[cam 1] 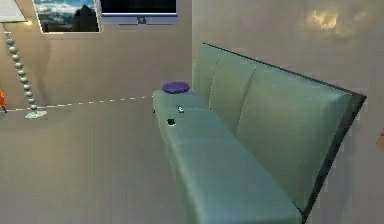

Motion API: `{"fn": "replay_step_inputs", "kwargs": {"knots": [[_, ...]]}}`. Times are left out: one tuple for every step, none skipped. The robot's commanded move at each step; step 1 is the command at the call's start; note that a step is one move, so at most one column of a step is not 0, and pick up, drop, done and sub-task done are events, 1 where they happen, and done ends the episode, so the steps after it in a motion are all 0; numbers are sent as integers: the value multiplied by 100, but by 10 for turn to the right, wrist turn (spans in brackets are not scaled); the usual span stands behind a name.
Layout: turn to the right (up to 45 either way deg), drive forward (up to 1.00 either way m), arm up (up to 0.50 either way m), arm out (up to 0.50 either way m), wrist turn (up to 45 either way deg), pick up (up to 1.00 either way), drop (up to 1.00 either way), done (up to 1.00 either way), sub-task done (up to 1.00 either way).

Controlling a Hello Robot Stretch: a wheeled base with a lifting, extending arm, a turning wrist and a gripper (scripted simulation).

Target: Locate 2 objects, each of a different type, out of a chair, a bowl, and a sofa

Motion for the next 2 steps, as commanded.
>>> {"fn": "replay_step_inputs", "kwargs": {"knots": [[450,0,0,0,0,0,0,0,0],[450,0,0,0,0,0,0,0,0]]}}
